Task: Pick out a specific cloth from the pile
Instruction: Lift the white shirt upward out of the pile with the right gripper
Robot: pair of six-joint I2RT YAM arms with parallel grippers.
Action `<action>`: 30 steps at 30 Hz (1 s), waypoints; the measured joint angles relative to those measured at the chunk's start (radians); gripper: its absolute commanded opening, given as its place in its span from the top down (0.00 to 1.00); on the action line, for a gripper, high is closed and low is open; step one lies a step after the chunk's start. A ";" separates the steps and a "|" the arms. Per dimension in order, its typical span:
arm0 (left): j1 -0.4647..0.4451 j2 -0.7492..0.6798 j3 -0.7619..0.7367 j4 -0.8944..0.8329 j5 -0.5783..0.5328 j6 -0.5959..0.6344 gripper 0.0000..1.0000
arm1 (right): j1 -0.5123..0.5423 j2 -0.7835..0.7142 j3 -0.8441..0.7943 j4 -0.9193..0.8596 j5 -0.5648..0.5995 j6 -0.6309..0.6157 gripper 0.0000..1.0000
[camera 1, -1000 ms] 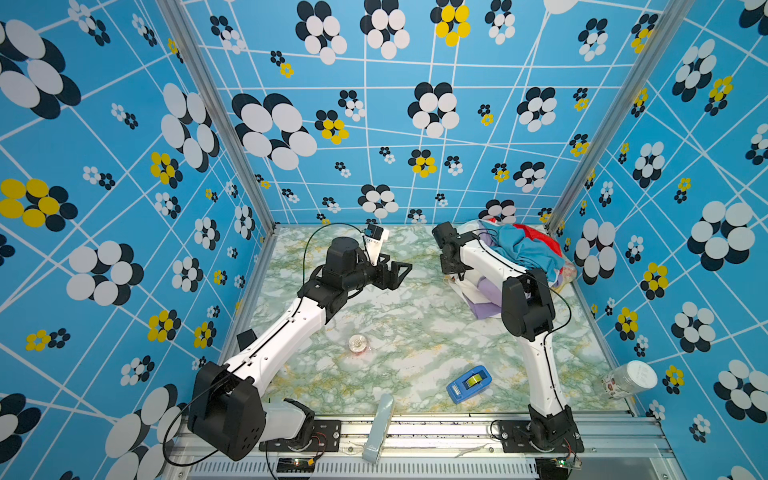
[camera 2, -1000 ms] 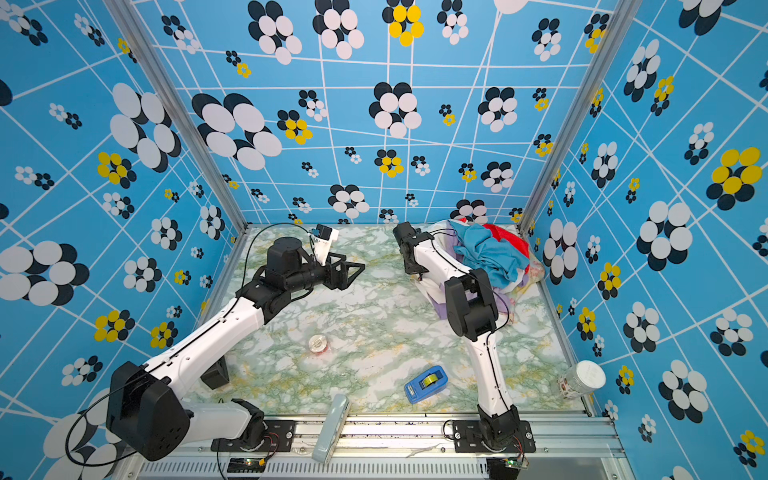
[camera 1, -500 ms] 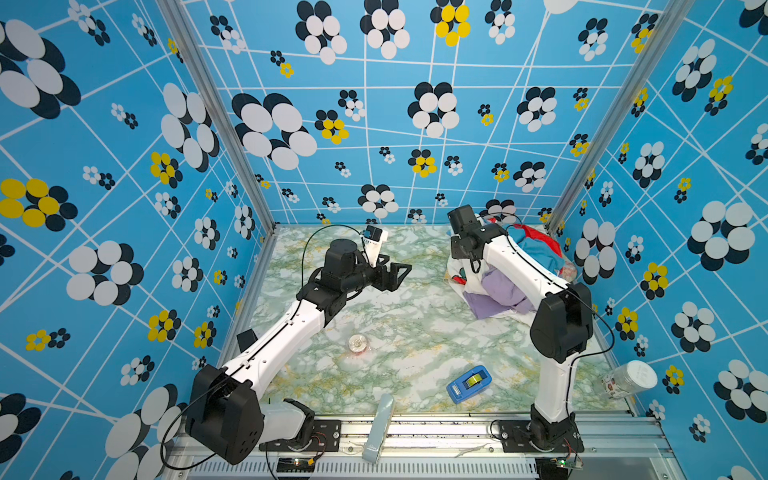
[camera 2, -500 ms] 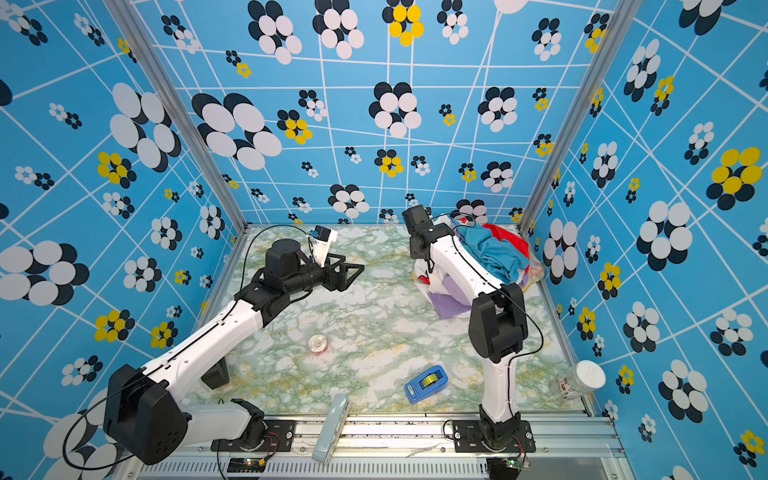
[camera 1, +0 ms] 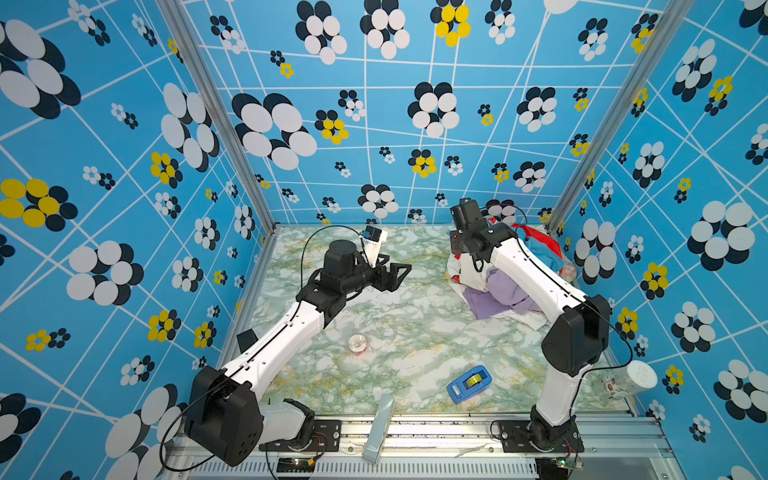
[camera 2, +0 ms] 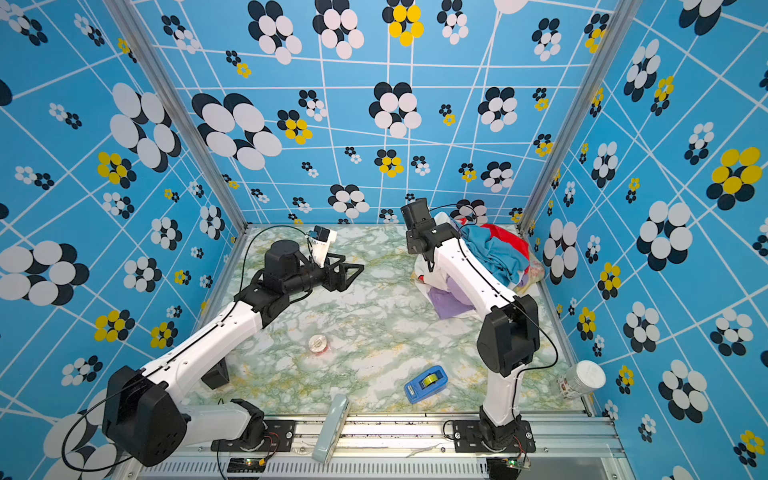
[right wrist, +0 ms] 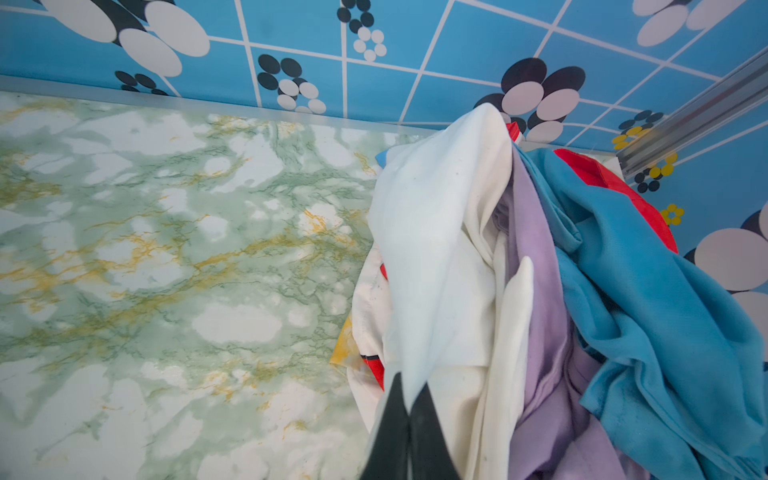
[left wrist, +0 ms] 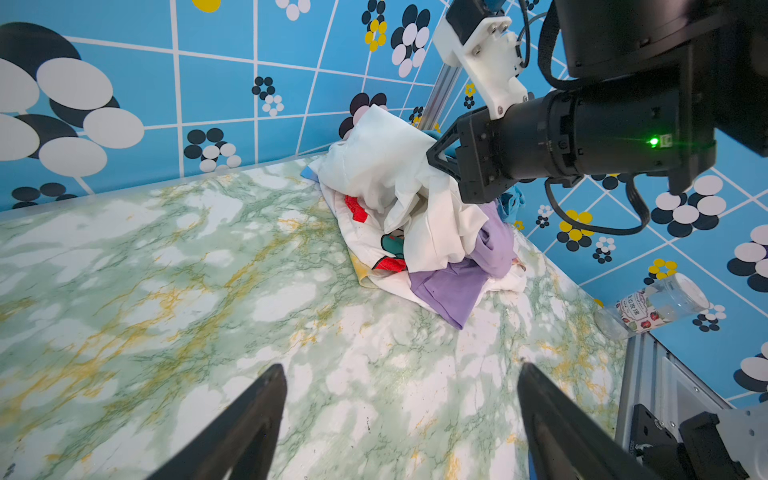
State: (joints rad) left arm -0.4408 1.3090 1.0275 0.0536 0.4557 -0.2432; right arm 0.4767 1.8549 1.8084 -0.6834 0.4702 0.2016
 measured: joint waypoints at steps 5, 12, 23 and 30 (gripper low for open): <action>0.000 -0.008 -0.008 0.005 0.000 0.000 0.11 | 0.010 -0.054 0.000 0.032 0.000 -0.023 1.00; 0.000 -0.013 -0.017 0.006 0.000 0.000 0.12 | 0.014 -0.100 0.000 0.061 -0.020 -0.046 1.00; 0.000 -0.040 -0.026 0.008 -0.011 0.000 0.11 | 0.014 -0.107 0.056 0.089 -0.092 -0.065 1.00; 0.000 -0.043 -0.037 0.008 -0.019 0.000 0.11 | 0.014 -0.094 0.191 0.089 -0.143 -0.076 1.00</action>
State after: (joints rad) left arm -0.4408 1.2655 0.9905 0.0616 0.4370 -0.2432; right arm 0.4908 1.7611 1.9995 -0.5945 0.3275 0.1253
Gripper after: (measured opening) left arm 0.889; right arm 0.049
